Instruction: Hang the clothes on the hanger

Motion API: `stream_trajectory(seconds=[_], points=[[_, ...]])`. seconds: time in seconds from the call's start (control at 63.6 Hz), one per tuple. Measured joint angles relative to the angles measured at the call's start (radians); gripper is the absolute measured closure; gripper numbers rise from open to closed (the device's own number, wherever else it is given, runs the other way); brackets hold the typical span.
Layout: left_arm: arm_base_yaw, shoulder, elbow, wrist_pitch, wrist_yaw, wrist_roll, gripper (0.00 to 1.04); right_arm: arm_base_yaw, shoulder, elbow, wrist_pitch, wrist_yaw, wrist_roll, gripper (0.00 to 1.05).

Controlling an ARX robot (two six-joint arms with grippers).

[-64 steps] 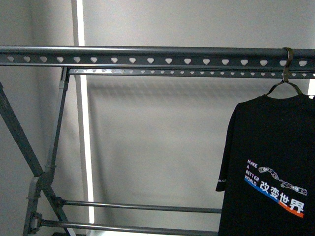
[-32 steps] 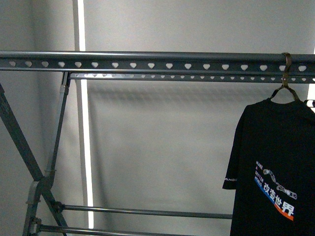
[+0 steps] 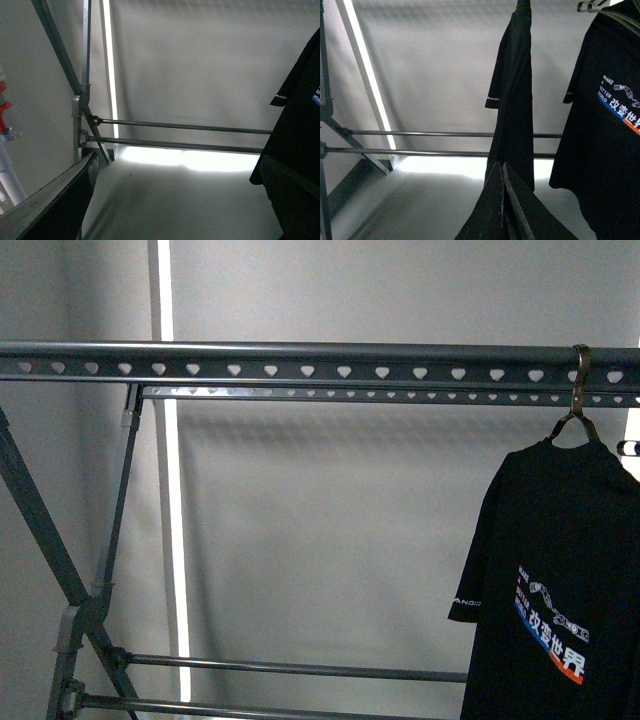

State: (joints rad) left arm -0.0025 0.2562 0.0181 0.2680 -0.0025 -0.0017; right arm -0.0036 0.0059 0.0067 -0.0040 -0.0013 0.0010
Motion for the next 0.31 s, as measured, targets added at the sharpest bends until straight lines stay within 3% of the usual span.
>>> stream_trajectory(seconds=[0.189,0.315], points=[[0.000,0.000,0.000,0.000,0.000,0.000,0.07,0.000,-0.002,0.000,0.000,0.000,-0.001,1.02],[0.000,0.000,0.000,0.000,0.000,0.000,0.07,0.000,-0.002,0.000,0.000,0.000,-0.001,0.80]])
